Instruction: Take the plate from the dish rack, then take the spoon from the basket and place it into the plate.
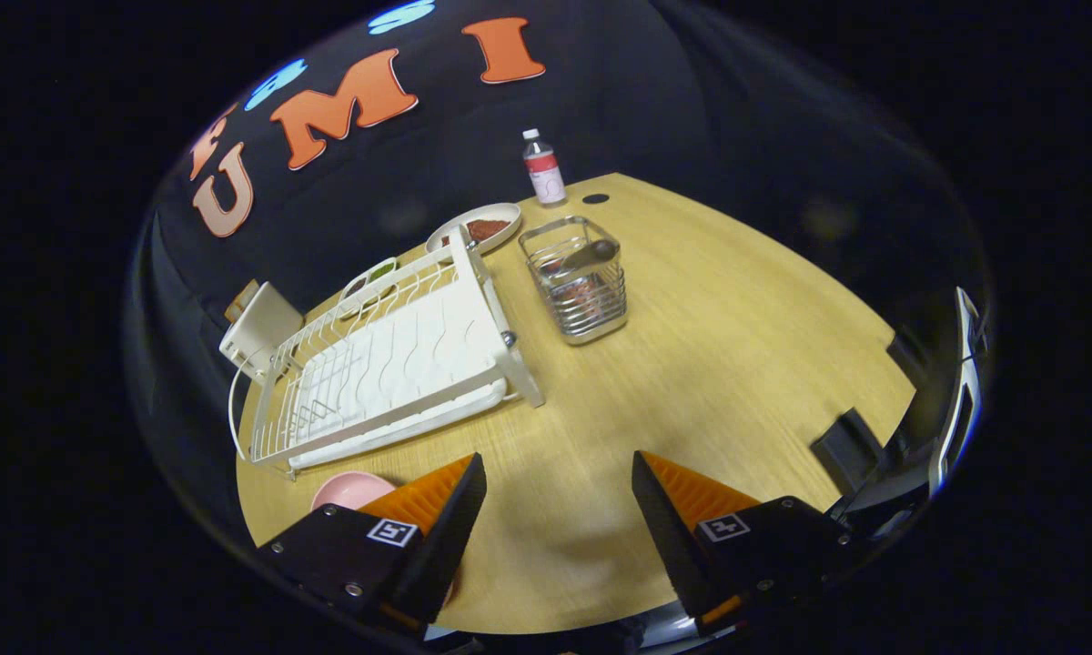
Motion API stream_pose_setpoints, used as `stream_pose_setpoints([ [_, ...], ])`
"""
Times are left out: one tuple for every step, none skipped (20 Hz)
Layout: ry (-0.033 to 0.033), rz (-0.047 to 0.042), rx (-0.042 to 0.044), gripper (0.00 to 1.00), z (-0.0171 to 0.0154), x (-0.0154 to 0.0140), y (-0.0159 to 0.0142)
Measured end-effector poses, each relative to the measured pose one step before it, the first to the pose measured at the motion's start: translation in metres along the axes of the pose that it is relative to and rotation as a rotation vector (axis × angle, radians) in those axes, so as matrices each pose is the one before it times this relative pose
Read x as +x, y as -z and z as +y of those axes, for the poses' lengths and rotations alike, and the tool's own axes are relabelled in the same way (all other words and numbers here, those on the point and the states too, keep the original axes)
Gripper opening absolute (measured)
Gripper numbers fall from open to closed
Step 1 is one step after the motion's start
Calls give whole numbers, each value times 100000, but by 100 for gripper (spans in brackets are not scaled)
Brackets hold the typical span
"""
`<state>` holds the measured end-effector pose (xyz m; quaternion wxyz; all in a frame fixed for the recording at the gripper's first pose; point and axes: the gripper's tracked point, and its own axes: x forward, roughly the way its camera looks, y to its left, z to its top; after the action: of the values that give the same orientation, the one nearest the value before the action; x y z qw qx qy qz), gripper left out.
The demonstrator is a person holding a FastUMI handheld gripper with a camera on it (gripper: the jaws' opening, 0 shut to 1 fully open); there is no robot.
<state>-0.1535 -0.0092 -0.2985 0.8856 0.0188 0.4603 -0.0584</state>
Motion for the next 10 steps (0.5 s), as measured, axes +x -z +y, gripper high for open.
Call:
stream_pose_setpoints([
  [1417, -2989, -784, 98, -660, -88, -999],
  [1157, -3417, -720, 99, -639, 52, -1182],
  [1267, -3933, -423, 99, -477, 65, -1228],
  [1098, -3932, -210, 99, -579, 184, -1087],
  [442, -4130, -342, 99, -265, 73, -1154],
  [-240, -4111, -439, 99, -157, 94, -1176],
  [-963, -3504, -502, 99, 198, 207, -957],
  [-1673, -3384, -304, 99, 336, 345, -866],
  [-1619, -3031, -722, 99, 408, 498, -784],
  [-749, -2991, -1106, 98, -41, 466, -686],
])
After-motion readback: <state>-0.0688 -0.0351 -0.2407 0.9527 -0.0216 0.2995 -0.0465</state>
